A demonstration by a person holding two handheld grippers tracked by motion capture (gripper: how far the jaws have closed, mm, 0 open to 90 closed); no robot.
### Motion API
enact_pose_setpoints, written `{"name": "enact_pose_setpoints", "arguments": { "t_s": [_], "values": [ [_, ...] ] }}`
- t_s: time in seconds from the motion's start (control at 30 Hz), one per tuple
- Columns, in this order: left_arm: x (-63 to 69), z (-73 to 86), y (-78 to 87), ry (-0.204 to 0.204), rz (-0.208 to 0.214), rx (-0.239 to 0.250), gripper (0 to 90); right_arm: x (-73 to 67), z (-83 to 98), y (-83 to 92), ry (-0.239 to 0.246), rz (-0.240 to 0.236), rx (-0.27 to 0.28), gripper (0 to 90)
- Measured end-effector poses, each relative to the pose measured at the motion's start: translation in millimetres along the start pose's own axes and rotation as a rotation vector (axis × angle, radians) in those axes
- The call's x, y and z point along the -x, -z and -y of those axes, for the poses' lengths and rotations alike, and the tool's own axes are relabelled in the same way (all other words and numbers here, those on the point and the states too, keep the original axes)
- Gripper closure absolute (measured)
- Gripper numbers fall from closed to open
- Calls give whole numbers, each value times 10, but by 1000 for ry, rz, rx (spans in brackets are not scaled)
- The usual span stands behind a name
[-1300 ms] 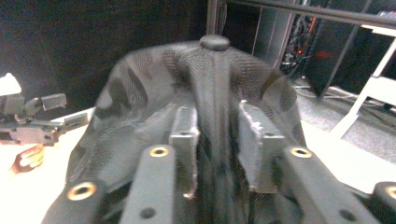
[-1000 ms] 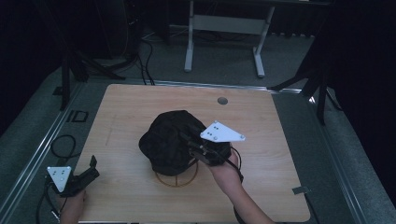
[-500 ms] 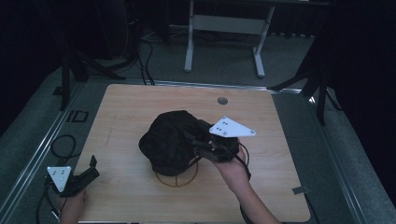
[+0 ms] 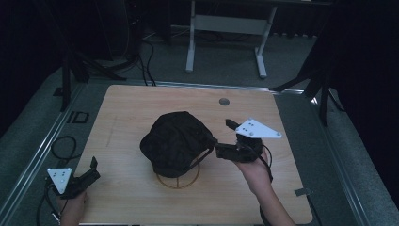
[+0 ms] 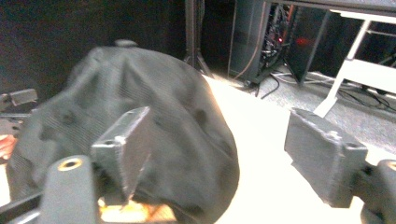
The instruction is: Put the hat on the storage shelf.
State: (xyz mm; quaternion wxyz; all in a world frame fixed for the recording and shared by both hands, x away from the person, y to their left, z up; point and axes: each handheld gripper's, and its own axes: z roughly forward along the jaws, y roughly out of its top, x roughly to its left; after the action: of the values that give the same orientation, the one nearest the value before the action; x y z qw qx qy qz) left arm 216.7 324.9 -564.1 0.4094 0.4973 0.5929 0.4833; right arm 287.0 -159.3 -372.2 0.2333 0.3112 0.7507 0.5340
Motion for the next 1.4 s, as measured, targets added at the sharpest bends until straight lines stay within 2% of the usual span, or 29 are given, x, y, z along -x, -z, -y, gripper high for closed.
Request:
{"name": "enact_pose_setpoints", "arguments": {
  "t_s": [0.13,0.27,0.57,0.87,0.97,1.17,1.2,1.23,1.33,1.4],
  "values": [
    [0,1,-1,1,-1,3,6,158,95,95,-18,4,11,166],
    [1,1,2,1,0,3,6,249,196,154,-11,16,11,143],
    [3,1,1,-1,-2,2,6,496,531,260,-10,94,-15,132],
    [3,0,-2,-2,-2,0,6,775,977,368,-35,177,-73,132],
    [3,0,-2,-3,-2,-1,6,869,1142,415,-60,193,-74,131],
    [4,0,-2,-4,-3,0,6,1031,1469,504,-72,254,-98,127],
    [4,0,-2,-4,-3,0,6,1031,1469,504,-72,254,-98,127],
    [4,0,-2,-5,-4,-1,6,1083,1586,543,-84,271,-102,127],
    [6,0,-1,-5,-4,0,6,1145,1726,595,-101,304,-101,128],
    [6,0,-1,-5,-4,0,6,1161,1758,608,-106,311,-99,129]
  ]
}}
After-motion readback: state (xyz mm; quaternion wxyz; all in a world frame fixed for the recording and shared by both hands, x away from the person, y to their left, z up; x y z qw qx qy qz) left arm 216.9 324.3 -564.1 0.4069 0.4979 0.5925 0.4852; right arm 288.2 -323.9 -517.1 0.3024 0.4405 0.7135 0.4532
